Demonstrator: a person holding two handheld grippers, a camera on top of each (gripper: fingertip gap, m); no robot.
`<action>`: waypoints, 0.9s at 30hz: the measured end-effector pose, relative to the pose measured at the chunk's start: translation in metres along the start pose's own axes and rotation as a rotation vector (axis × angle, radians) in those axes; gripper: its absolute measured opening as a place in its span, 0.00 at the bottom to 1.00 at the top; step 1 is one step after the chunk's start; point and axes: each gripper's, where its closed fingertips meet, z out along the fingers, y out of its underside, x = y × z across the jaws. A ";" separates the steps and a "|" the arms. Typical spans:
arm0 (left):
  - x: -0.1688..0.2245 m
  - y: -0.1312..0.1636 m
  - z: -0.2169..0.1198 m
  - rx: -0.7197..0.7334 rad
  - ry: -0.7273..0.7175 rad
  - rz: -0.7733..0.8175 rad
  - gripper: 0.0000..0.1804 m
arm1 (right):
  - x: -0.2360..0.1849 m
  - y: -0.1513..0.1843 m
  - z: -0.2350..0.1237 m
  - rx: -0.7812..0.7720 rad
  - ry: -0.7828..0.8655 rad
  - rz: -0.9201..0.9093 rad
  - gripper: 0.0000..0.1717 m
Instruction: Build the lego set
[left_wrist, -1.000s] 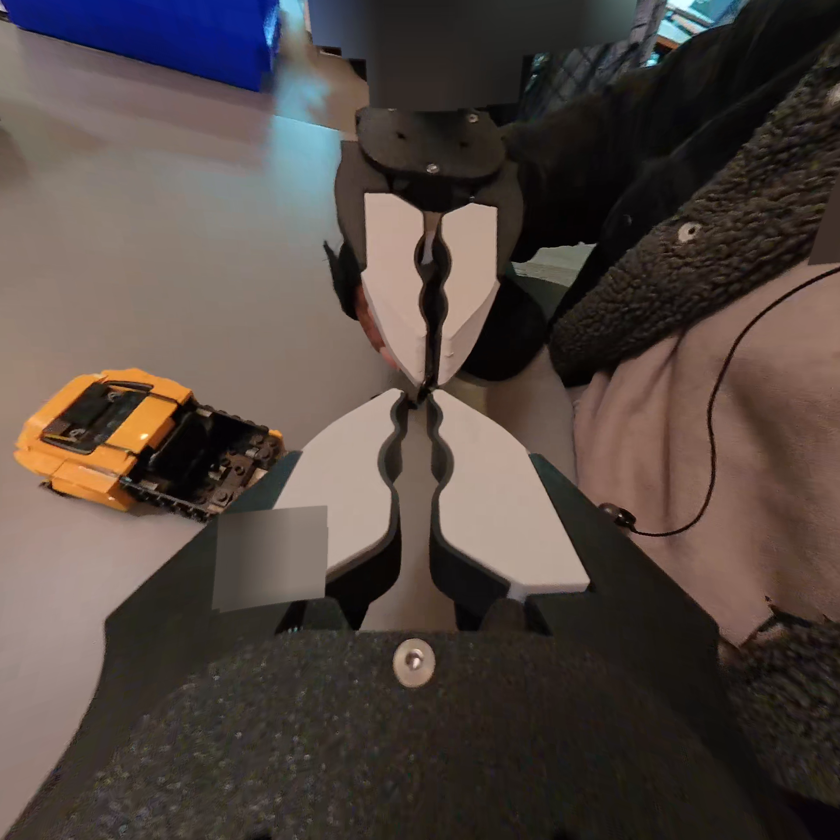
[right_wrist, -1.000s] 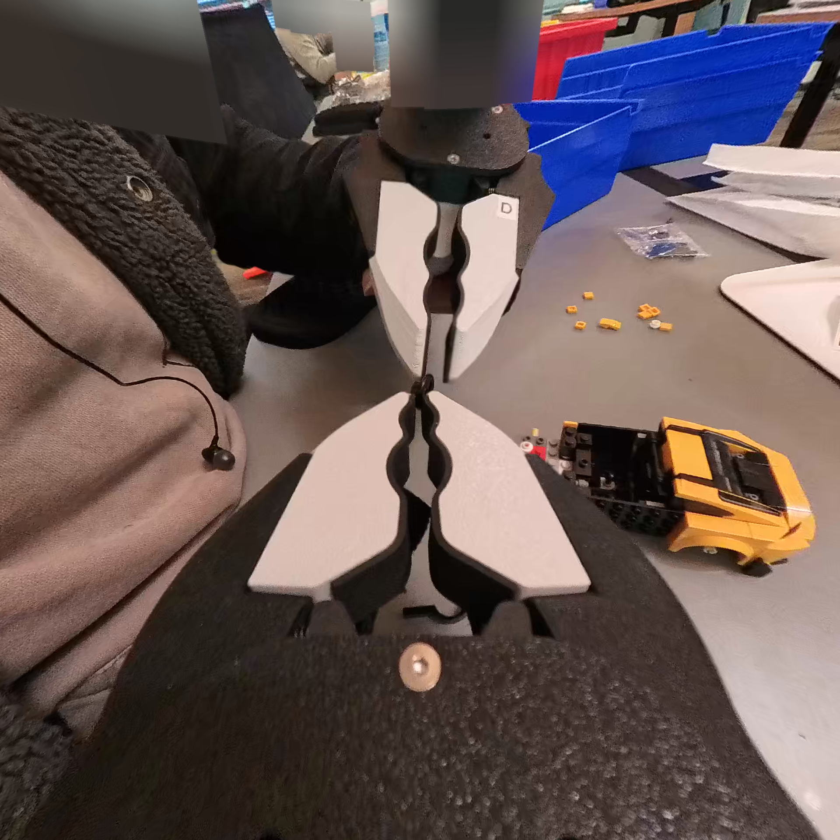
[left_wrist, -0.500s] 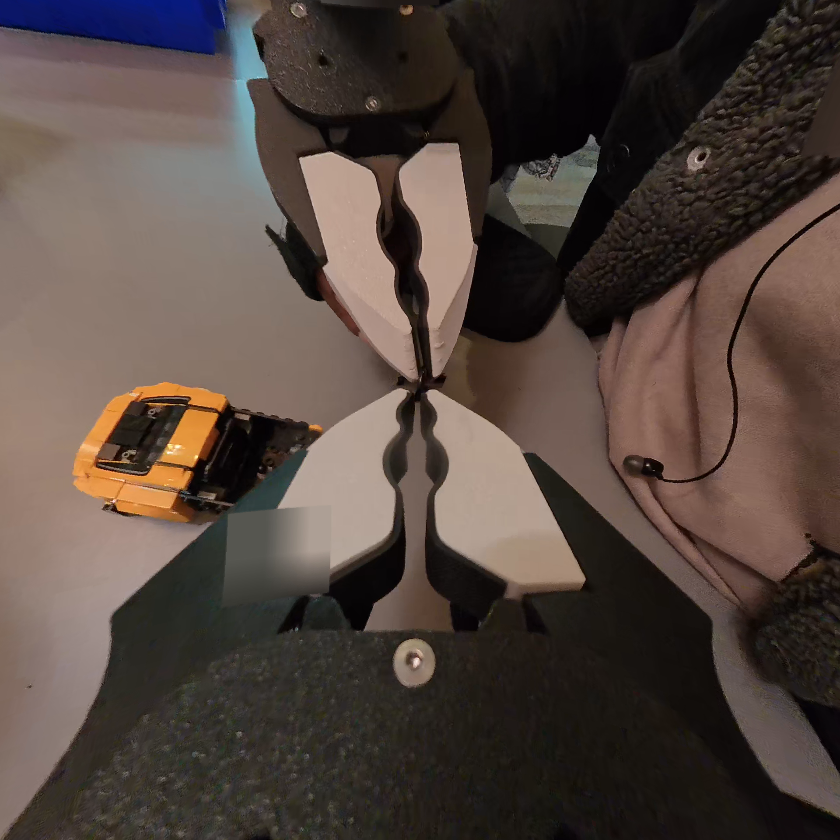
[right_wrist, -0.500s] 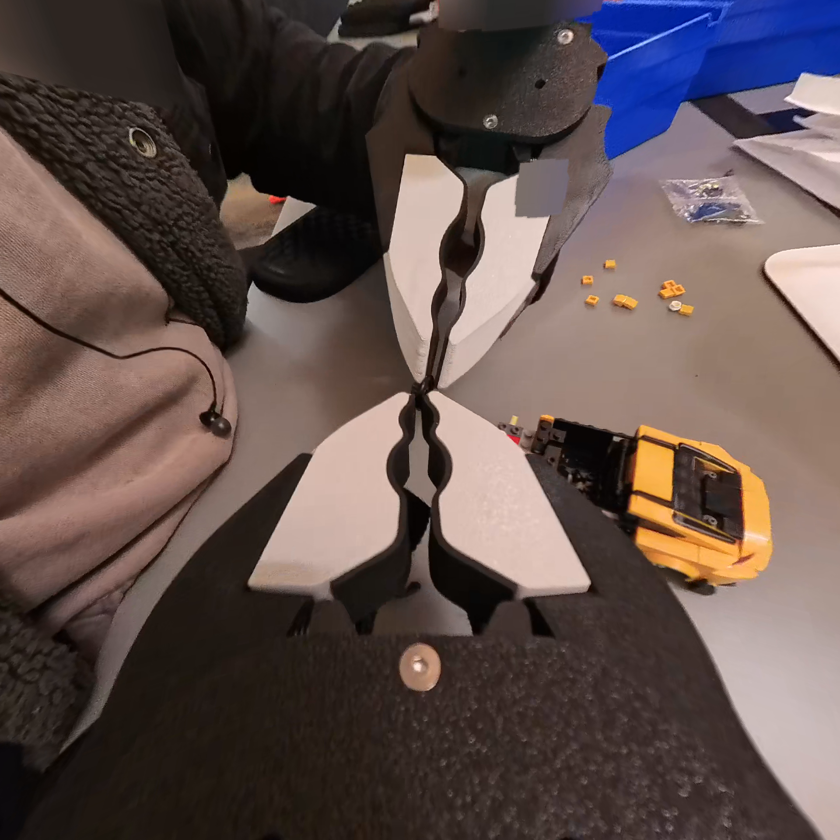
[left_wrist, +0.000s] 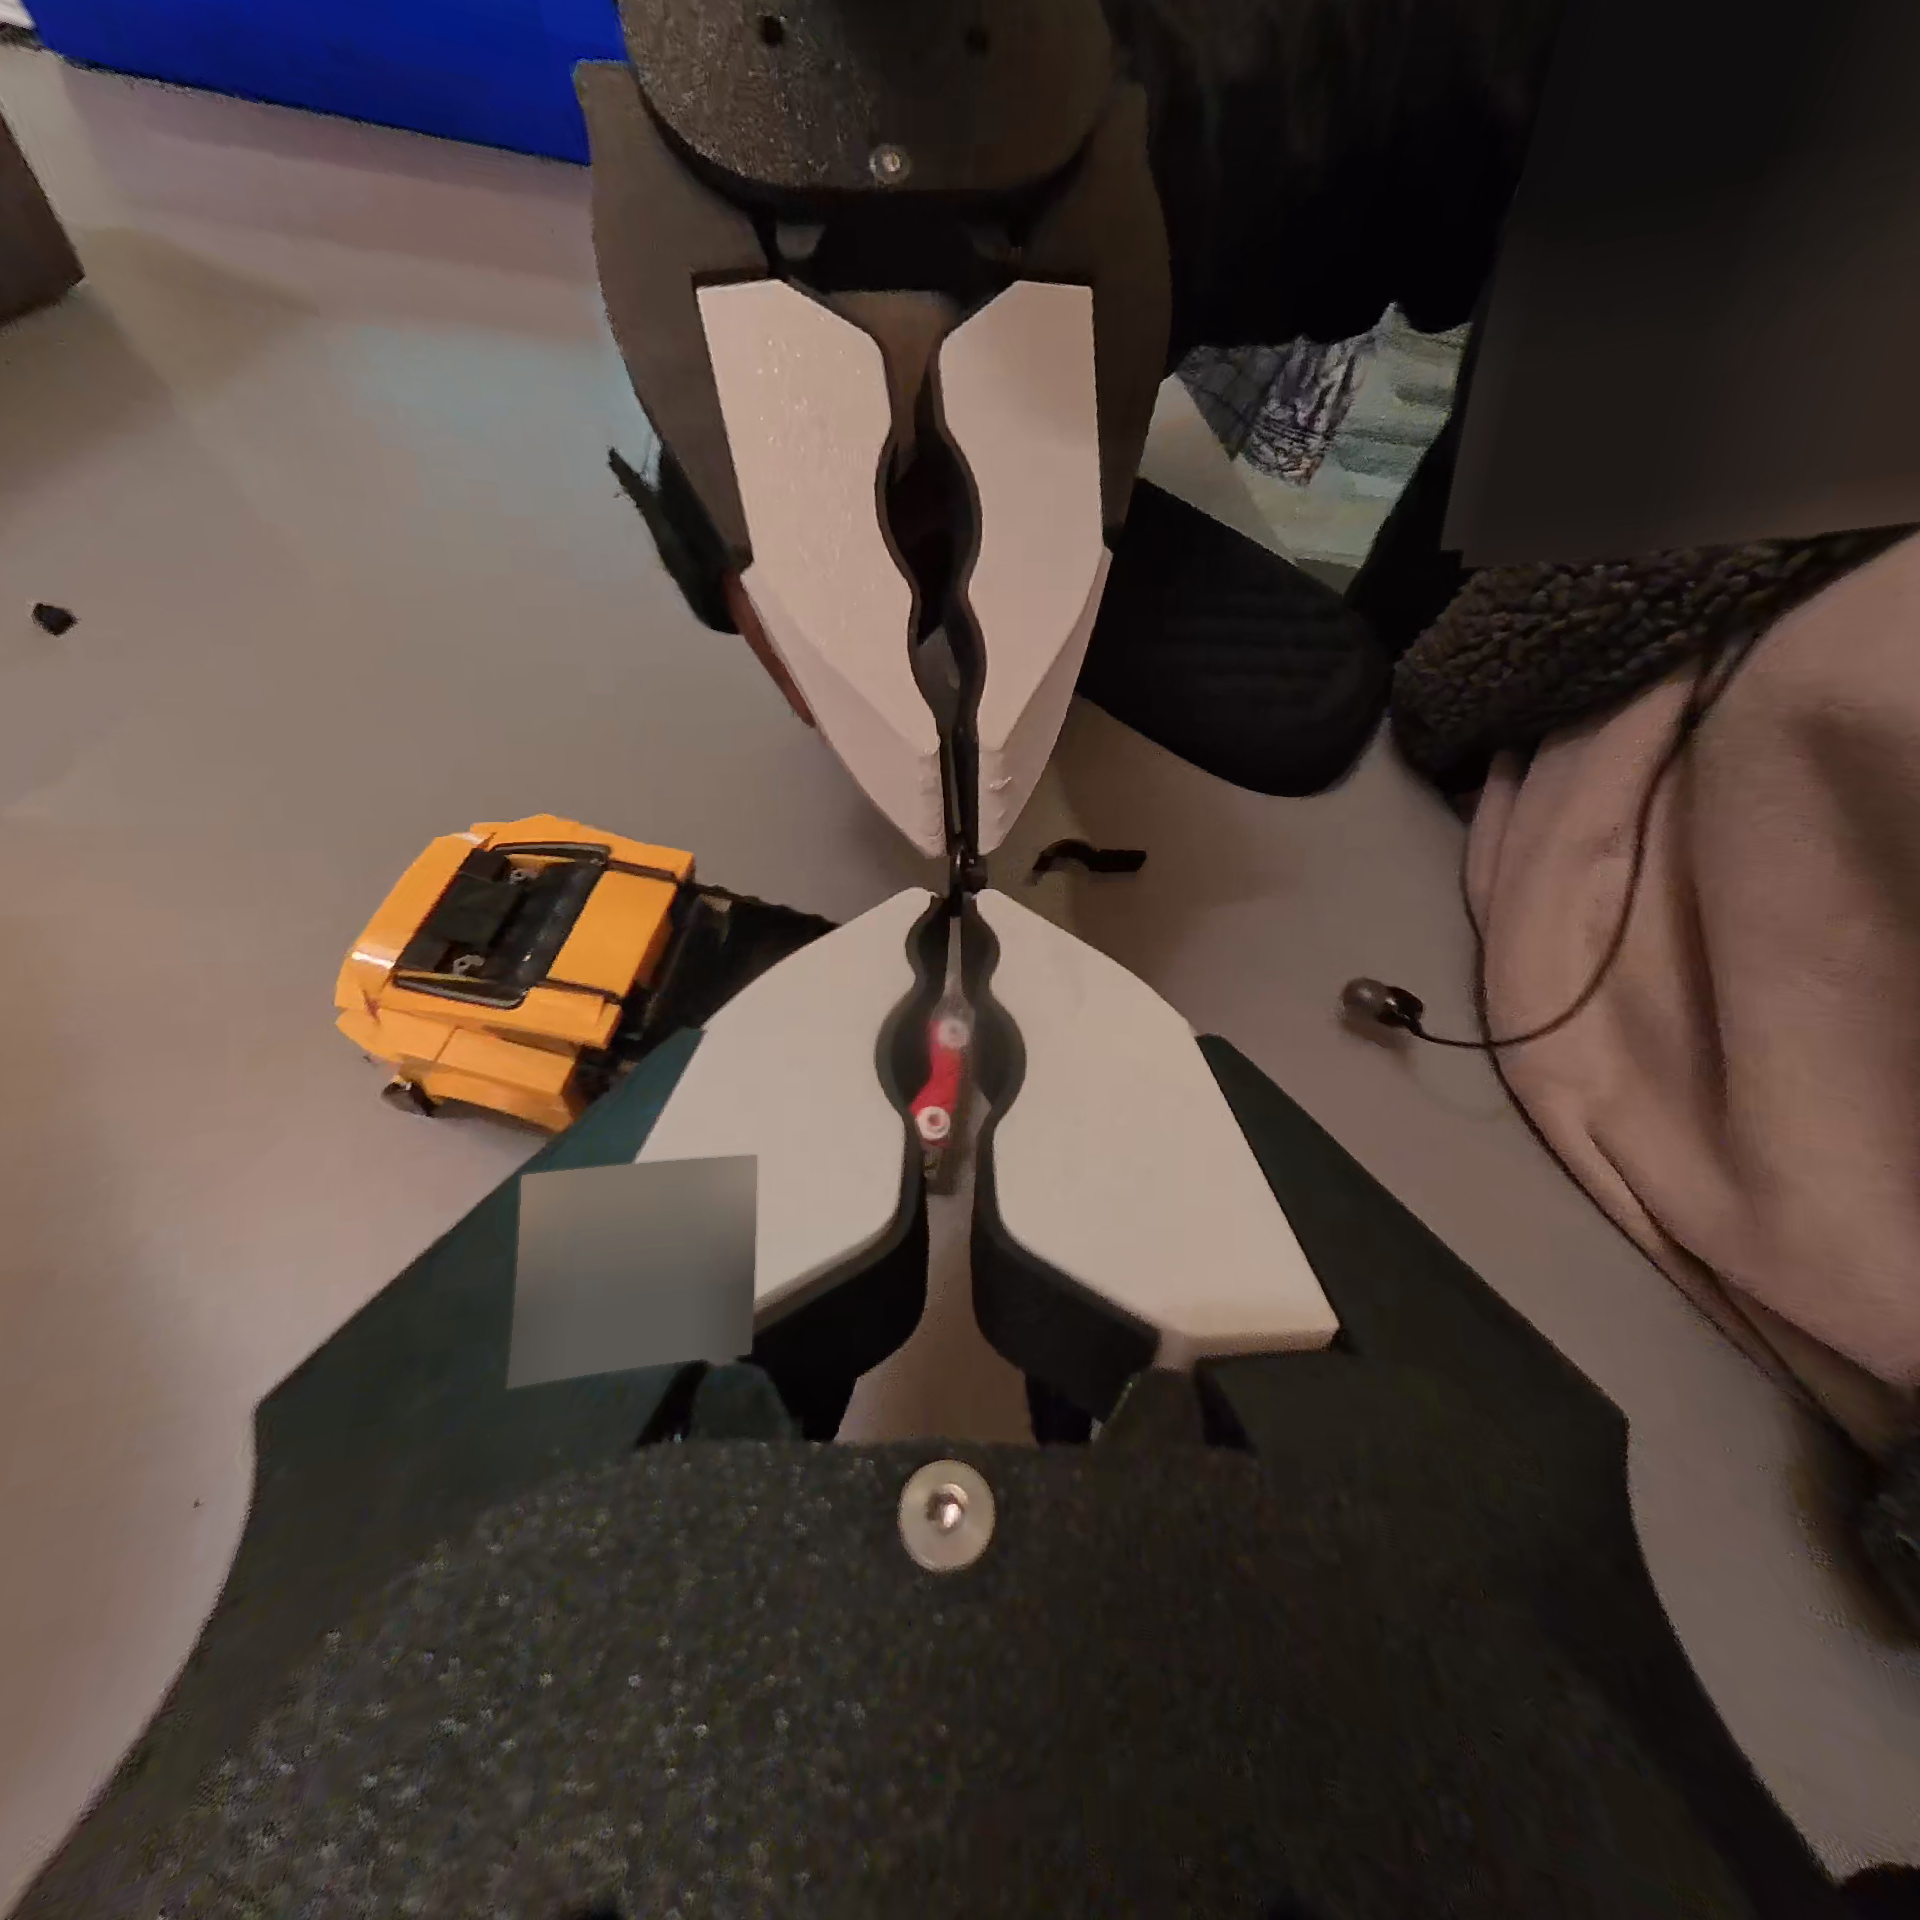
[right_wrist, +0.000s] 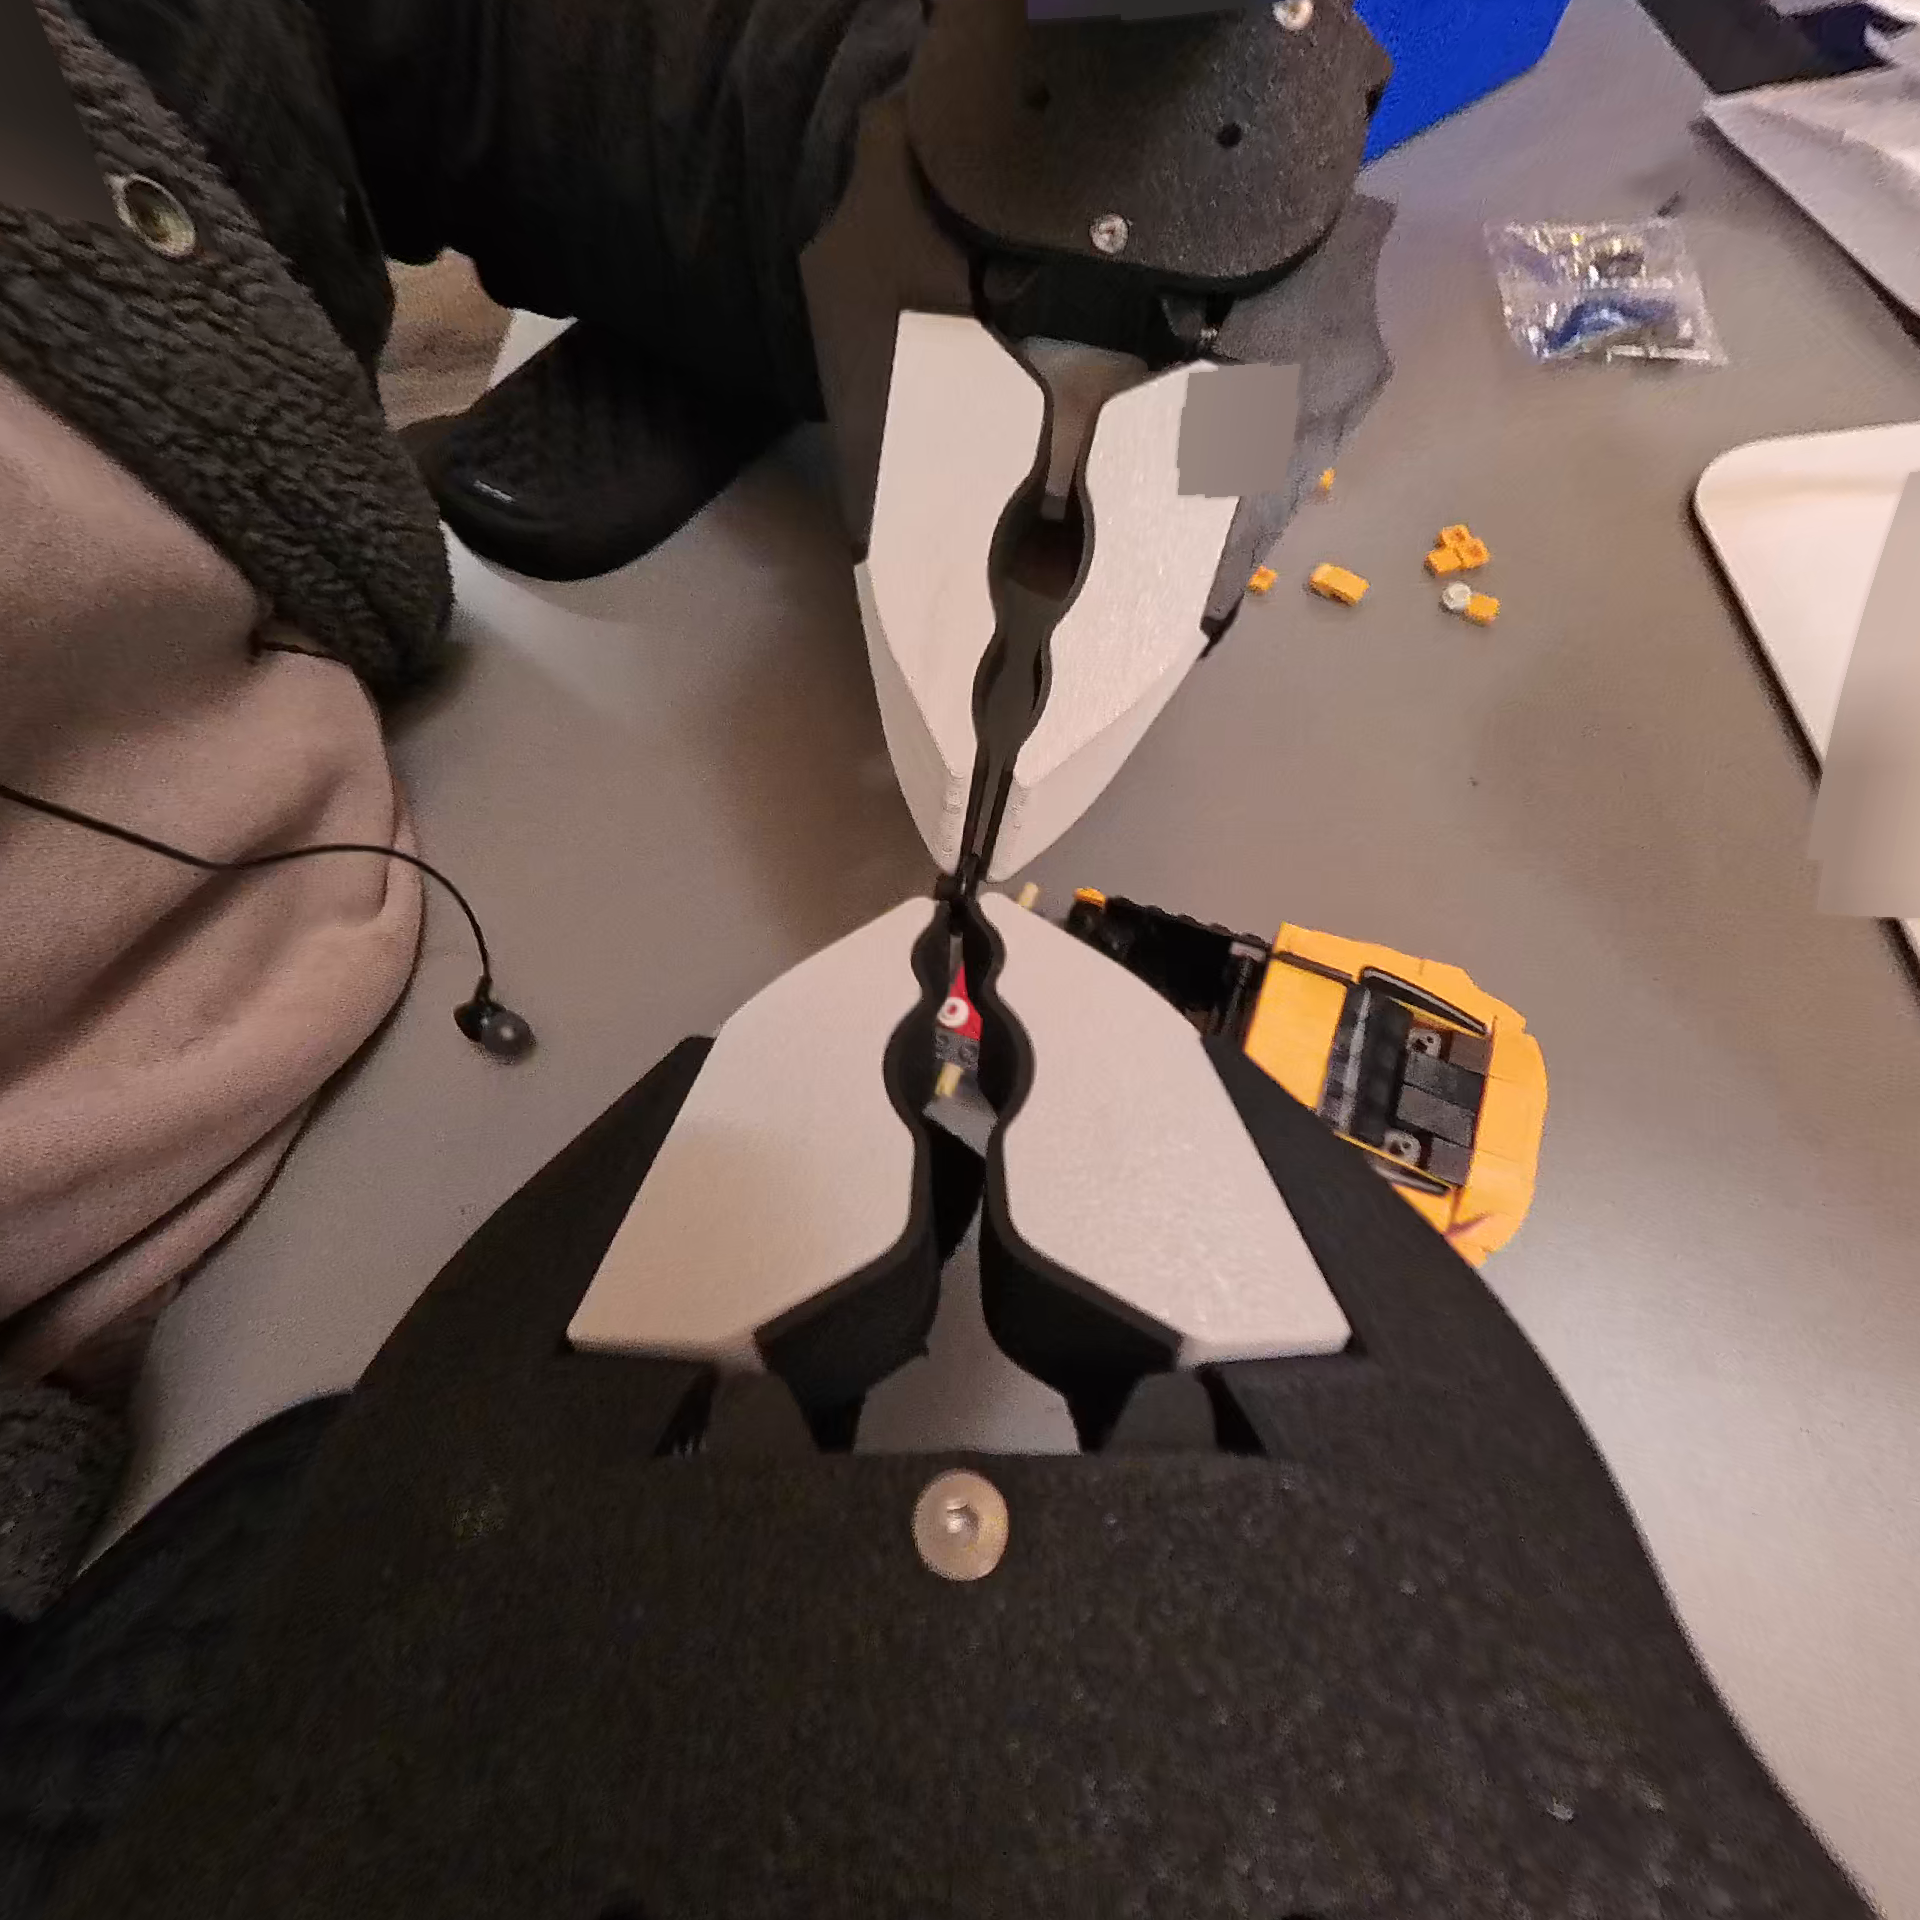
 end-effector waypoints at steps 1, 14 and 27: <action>-0.004 0.002 0.000 -0.002 -0.016 -0.009 0.01 | 0.004 0.002 0.001 -0.020 0.010 0.014 0.01; -0.035 0.040 0.013 -0.230 -0.272 0.181 0.15 | 0.038 0.048 0.015 -0.506 0.098 0.093 0.01; -0.038 0.042 0.020 -0.262 -0.313 0.234 0.16 | 0.036 0.054 0.018 -0.695 0.076 0.147 0.01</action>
